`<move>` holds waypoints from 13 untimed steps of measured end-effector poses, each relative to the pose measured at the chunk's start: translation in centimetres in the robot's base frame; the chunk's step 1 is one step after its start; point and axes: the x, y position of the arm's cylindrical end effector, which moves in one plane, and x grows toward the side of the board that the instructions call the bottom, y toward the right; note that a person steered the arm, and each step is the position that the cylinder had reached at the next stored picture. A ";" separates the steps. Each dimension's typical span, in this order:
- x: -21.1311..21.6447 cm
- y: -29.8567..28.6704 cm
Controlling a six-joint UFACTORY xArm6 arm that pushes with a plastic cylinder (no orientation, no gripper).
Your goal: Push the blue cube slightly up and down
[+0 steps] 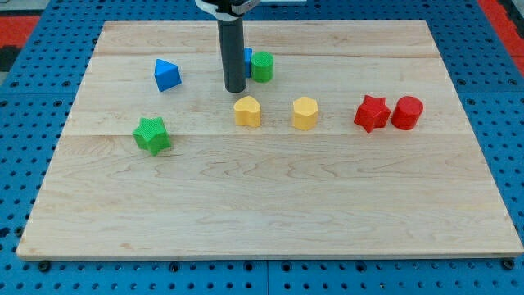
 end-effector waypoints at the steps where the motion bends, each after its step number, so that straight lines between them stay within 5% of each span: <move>1: -0.3 0.9; 3: -3.5 5.0; 4: -1.1 2.5; 5: -1.2 5.9; 9: -5.1 -3.5; 10: -4.8 -2.4; 11: -2.9 -8.4; 13: -11.6 -7.4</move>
